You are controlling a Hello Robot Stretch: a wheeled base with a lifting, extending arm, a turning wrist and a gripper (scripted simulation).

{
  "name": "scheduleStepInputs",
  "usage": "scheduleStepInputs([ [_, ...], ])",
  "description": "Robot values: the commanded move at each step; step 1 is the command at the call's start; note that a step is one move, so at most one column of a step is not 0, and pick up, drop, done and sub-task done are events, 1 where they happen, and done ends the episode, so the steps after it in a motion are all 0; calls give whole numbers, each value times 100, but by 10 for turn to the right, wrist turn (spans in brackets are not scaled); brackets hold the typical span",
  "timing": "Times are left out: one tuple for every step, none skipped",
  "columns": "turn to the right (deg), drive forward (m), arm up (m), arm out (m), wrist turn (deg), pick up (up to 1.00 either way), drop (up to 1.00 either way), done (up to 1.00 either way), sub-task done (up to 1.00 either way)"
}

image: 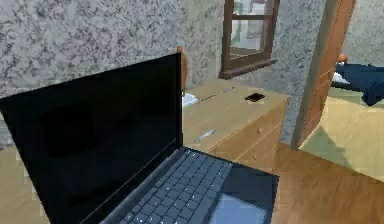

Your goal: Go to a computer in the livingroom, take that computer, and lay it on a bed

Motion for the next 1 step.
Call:
scheduleStepInputs([
  [450,0,0,0,0,0,0,0,0],
])
